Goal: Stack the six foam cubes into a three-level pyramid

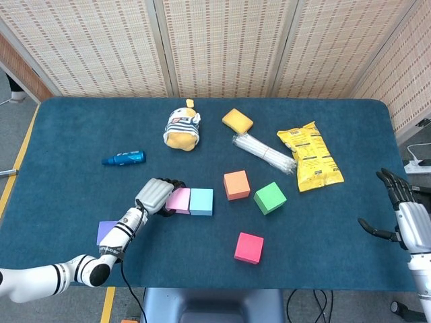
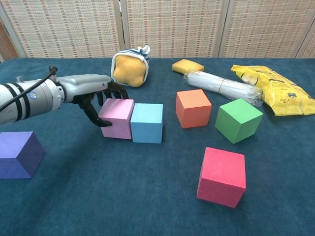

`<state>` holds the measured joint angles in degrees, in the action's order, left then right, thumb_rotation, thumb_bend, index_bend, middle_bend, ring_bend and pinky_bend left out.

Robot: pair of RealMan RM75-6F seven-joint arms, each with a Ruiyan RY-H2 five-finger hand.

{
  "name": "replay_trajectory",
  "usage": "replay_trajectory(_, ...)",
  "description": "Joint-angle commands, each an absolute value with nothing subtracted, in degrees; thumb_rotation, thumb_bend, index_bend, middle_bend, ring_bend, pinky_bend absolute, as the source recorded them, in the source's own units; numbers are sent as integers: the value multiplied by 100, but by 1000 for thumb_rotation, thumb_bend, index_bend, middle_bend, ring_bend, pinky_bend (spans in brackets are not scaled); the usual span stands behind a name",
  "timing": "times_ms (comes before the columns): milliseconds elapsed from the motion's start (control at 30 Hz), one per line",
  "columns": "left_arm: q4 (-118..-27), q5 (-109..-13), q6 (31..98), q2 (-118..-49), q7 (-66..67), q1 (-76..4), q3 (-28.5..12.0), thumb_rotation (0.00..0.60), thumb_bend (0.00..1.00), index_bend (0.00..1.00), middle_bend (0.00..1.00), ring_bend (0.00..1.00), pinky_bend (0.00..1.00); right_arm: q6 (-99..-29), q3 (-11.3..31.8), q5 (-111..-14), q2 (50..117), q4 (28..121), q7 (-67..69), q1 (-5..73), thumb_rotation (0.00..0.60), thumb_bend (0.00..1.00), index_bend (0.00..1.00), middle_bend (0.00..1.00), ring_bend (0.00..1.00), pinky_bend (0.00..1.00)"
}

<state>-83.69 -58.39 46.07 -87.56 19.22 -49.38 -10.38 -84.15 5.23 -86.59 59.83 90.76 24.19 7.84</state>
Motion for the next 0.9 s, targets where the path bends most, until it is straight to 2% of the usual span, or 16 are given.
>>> replay_trajectory(33, -8354, -5705, 4592, -8771, 2033, -4994, -1027, 600, 303, 375, 404, 372, 356, -8422, 524, -8657, 5987, 9058, 2436, 773, 600, 306, 0, 119, 39, 71)
replay_trajectory(900, -8435, -4751, 4698, -8872, 2496, -5302, -952, 600, 302, 354, 375, 355, 353, -8382, 531, -8651, 5983, 8969, 2506, 746, 600, 307, 0, 119, 39, 68)
